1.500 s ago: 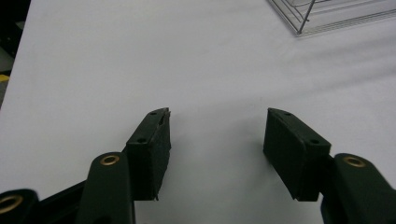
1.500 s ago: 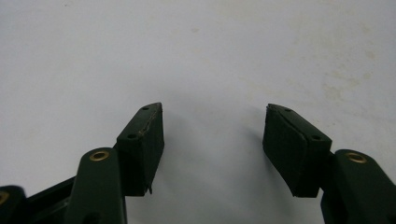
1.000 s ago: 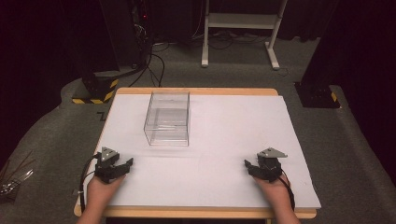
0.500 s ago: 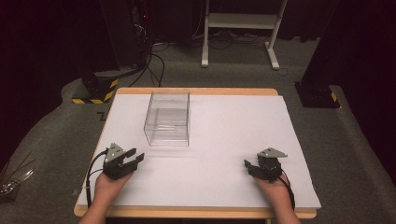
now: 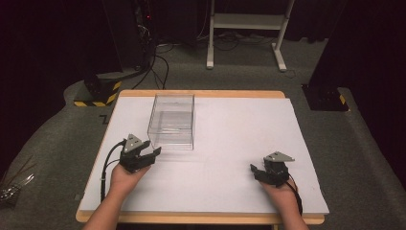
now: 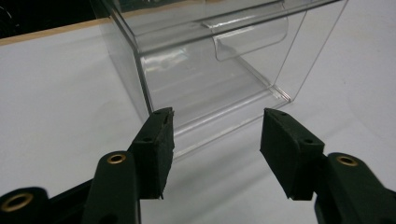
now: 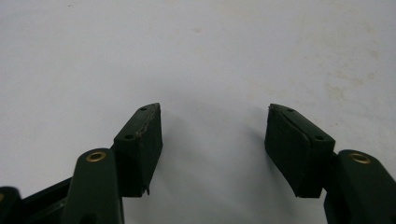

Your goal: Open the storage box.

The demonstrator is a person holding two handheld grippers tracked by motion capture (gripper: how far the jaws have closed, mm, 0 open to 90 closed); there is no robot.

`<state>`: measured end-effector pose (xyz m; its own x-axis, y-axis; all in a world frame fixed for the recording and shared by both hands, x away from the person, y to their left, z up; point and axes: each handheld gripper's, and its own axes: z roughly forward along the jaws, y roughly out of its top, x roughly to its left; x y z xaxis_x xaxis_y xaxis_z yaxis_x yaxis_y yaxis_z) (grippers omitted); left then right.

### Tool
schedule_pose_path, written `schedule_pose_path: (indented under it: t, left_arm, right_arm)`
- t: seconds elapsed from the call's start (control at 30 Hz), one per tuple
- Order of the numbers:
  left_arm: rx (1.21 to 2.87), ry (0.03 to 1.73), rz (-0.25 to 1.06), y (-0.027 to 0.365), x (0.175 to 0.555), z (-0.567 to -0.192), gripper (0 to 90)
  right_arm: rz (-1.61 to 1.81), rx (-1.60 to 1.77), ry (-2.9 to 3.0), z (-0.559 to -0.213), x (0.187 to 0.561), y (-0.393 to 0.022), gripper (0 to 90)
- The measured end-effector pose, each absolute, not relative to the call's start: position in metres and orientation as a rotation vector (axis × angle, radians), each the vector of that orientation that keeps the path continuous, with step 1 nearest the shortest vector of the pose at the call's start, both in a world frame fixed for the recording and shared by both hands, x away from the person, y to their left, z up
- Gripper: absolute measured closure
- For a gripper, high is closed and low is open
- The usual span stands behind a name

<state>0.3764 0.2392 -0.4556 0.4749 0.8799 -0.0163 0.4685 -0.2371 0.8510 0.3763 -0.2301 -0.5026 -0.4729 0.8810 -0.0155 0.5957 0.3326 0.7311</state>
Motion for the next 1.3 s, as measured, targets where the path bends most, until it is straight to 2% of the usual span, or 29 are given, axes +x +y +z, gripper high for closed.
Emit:
schedule_pose_path:
  t: [0.4,0.83,1.3]
  left_arm:
    - [1.811,1.037,0.488,0.226,0.405,-0.454,46.1]
    - [1.760,0.992,0.465,0.226,0.420,-0.464,64.2]
    - [1.710,0.932,0.348,0.237,0.422,-0.471,73.6]
  right_arm:
    - [0.942,1.300,2.192,-0.503,0.376,-0.230,36.8]
    - [0.944,1.296,2.194,-0.503,0.376,-0.230,37.3]
    - [0.947,1.290,2.196,-0.503,0.376,-0.230,38.0]
